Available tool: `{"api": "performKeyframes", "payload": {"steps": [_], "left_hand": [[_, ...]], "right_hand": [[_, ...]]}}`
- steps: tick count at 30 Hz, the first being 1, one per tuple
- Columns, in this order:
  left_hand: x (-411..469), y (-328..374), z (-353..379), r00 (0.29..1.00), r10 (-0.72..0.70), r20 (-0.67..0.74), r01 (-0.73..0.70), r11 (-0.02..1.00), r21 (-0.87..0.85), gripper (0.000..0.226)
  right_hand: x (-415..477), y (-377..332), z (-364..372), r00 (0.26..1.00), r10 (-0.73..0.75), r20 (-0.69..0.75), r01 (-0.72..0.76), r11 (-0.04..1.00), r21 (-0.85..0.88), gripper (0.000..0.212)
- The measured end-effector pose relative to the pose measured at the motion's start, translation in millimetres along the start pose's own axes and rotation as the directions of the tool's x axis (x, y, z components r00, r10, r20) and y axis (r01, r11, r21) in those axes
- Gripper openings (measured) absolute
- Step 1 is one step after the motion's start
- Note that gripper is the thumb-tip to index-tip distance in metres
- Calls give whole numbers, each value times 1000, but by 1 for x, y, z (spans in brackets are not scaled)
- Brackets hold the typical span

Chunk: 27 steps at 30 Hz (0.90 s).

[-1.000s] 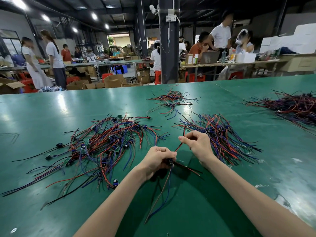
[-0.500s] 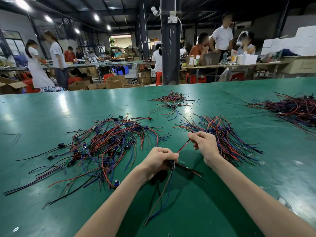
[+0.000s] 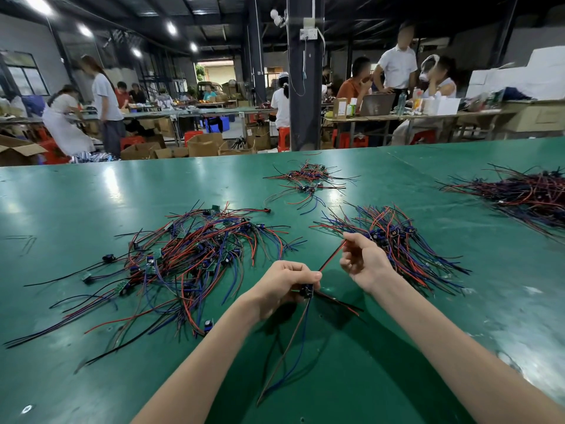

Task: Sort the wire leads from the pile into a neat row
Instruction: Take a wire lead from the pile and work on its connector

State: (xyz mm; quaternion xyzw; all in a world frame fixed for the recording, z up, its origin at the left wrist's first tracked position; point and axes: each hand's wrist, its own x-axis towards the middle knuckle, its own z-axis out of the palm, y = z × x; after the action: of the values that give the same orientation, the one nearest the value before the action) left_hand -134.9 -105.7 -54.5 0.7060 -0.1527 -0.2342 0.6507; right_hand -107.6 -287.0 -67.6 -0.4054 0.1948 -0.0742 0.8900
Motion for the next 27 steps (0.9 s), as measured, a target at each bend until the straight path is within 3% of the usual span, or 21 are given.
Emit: {"api": "performKeyframes", "payload": {"steps": [7, 13, 17, 20, 27], "left_hand": [[0, -1, -1, 1000, 13, -25, -13, 1000, -18, 39], [4, -1, -5, 971, 33, -236, -62, 992, -113, 28], [6, -3, -7, 917, 44, -396, -87, 992, -90, 24], [7, -4, -8, 890, 58, -453, -108, 991, -85, 24], [11, -6, -12, 857, 62, -511, -123, 989, -87, 23]], "right_hand": [[-5, 0, 1, 1000, -6, -13, 5, 1000, -22, 24], [-30, 2, 10, 985, -17, 174, 92, 896, -434, 30], [-50, 19, 17, 924, 98, 370, 163, 775, -611, 23], [-56, 27, 20, 882, 182, 435, 171, 737, -654, 23], [-57, 29, 20, 868, 227, 441, 131, 753, -645, 18]]}}
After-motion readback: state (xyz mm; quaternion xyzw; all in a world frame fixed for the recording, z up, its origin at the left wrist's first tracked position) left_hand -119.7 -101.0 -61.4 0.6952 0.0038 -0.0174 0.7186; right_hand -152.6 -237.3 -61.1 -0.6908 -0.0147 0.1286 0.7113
